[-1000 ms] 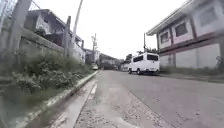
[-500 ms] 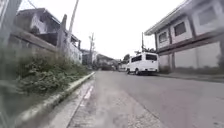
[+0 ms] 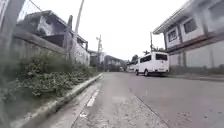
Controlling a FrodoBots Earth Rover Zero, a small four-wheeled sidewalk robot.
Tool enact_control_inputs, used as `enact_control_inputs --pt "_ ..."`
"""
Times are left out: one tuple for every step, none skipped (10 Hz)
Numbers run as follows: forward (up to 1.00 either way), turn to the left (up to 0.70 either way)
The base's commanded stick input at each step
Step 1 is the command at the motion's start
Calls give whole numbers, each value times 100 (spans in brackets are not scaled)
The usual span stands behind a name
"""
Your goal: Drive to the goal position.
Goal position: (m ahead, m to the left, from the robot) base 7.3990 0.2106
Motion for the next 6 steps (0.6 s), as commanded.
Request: enact_control_inputs --pt "70 2" --pt "70 0" --pt "70 0" --pt "70 0" --pt "70 0" --pt "70 0"
